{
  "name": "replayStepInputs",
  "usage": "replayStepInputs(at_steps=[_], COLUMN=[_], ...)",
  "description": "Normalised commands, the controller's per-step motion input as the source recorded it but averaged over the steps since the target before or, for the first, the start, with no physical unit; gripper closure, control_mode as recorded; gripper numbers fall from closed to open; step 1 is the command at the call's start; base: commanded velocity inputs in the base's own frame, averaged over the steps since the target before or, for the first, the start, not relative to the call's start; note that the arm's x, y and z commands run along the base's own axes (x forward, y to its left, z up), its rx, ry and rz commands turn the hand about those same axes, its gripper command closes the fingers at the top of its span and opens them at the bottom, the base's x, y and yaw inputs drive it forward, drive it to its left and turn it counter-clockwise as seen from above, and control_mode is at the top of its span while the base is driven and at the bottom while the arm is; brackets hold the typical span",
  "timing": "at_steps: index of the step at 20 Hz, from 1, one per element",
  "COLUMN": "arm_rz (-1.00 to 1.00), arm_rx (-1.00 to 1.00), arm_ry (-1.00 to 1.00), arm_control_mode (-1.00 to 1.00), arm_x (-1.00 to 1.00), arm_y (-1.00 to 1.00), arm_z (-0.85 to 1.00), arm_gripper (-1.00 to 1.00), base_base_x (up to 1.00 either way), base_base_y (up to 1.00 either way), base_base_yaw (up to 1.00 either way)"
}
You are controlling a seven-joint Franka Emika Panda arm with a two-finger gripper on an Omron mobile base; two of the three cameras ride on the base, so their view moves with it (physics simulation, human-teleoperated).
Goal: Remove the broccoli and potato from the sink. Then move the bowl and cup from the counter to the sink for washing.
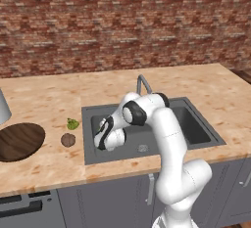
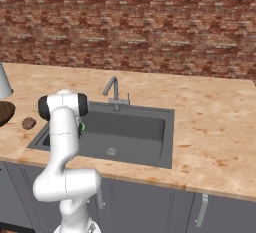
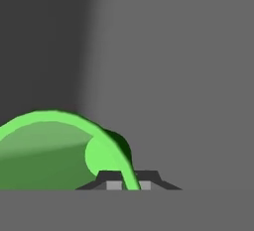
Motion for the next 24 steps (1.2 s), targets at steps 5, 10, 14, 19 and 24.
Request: replayStepInputs(at_steps=[5,10,14,19,24], arm_rz=[0.10,0.11,0.11,0.09,0.09], arm_rx=[0.00,0.00,0.00,0.00,-0.02], arm_ry=[0.13,0.12,0.10,0.09,0.03], arm_control_mode=[-1.00,-1.00,-1.00,-1.00,-1.00], arm_x=[0.26,0.25,0.23,0.22,0.14], arm_y=[0.00,0.00,0.00,0.00,-0.01], arm_z=[-0.12,-0.10,-0.13,-0.10,-0.02], arm_gripper=[1.00,1.00,1.00,1.00,1.00], base_base_x=[0.00,0.00,0.00,0.00,0.00], base_base_y=[0.00,0.00,0.00,0.00,0.00], base_base_yaw=[0.00,0.00,0.00,0.00,0.00])
